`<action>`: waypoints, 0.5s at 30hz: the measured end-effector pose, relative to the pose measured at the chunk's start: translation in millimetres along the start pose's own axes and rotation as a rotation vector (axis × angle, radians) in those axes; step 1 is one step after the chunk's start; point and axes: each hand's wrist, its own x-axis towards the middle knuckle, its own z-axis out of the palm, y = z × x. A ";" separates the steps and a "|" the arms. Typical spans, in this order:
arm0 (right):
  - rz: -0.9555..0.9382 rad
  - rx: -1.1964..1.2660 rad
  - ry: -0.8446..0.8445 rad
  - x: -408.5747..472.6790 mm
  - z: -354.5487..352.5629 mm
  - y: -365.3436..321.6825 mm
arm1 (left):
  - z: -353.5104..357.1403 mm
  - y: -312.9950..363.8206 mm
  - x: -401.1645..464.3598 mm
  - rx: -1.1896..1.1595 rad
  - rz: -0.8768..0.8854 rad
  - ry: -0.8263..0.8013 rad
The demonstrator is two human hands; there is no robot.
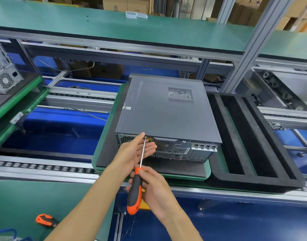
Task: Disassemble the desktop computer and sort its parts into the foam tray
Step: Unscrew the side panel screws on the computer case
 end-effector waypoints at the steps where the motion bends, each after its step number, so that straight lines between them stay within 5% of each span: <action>1: -0.055 -0.118 0.052 0.3 -2.1 0.0 | -0.4 0.7 0.7 -0.040 -0.005 -0.019; 8: -0.188 -0.439 0.248 -2.0 -10.8 -8.3 | -3.2 -1.8 6.6 -0.070 0.004 -0.041; 15: -0.233 -0.423 0.158 -18.9 -30.4 -11.2 | 8.4 -17.4 4.1 0.004 -0.010 -0.065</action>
